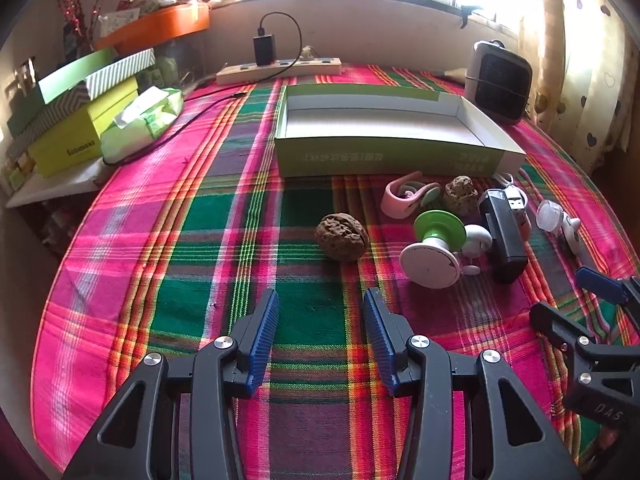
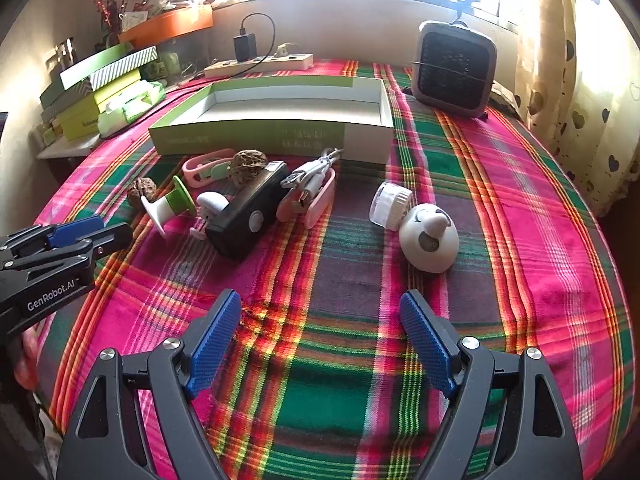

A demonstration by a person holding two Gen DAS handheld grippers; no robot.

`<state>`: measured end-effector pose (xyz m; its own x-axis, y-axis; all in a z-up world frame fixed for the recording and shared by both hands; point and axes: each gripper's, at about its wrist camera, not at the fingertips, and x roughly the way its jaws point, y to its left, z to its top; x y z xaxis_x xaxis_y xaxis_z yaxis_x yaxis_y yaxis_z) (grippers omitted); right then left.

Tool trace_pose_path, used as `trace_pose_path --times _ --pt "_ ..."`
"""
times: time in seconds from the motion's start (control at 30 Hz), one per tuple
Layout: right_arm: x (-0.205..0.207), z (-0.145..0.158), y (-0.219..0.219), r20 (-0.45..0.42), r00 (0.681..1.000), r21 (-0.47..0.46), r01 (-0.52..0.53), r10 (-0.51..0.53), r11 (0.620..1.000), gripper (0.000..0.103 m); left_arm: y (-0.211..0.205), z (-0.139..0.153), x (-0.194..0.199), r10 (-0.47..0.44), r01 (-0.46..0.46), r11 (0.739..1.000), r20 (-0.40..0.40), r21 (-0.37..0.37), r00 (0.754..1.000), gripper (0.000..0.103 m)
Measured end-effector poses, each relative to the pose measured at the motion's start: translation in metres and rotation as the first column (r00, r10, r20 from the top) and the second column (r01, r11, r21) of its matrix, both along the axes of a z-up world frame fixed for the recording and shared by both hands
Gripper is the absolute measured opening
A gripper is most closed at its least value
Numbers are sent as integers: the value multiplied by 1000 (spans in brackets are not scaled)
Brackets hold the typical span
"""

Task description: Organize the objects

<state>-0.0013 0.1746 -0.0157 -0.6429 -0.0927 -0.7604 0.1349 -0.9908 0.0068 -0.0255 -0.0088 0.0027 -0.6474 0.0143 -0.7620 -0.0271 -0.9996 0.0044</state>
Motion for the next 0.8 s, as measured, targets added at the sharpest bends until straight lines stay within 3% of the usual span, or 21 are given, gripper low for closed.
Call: trace_pose_path --times 0.27,0.8 --pt "-2 0 18 -1 999 -5 54 -54 999 82 -10 1 -7 0 0 1000 5 10 1000 43" --pt "-23 1 47 20 991 31 132 -133 991 82 -25 4 -24 -59 57 991 11 121 998 43"
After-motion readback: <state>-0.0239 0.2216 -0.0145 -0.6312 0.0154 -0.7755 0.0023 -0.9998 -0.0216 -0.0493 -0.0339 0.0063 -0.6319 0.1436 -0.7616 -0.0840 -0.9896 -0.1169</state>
